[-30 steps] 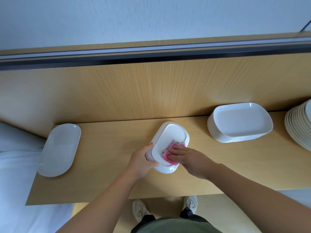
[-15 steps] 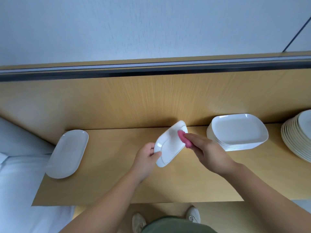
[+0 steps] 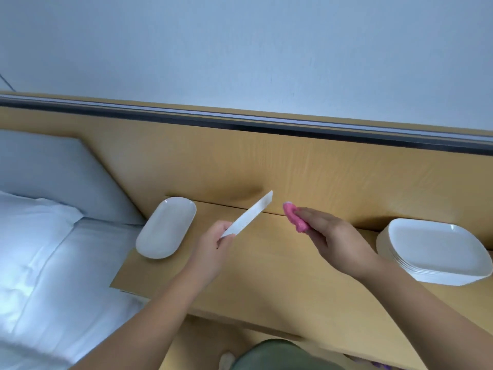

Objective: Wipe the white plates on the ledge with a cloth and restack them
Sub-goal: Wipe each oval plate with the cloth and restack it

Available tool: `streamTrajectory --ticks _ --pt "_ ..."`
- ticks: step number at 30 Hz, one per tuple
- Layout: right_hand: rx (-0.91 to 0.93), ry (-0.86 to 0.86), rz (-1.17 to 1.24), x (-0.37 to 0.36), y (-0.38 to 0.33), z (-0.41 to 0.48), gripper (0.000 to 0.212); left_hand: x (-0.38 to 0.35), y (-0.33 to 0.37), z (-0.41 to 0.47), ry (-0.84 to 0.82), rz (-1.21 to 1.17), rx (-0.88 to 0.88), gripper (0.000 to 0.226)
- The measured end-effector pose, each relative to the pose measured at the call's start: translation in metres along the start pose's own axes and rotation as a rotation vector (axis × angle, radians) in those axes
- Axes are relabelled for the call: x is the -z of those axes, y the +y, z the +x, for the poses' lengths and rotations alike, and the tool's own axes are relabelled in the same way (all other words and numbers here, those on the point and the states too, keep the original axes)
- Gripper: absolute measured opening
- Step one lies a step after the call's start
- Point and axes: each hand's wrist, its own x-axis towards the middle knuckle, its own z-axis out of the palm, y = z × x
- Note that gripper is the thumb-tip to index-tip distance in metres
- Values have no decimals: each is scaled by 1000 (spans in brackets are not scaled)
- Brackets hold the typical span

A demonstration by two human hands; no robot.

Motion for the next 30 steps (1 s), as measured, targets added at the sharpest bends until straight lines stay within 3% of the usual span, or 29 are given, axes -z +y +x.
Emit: streamTrajectory --ticks 7,19,30 --pt "78 -76 -6 -40 -20 38 40 62 -57 -6 135 291 28 27" --pt "59 -133 -58 -85 -40 63 41 102 -141 18 5 694 58 48" --pt "-4 -175 -99 -106 -42 64 40 102 -191 29 -183 635 57 40"
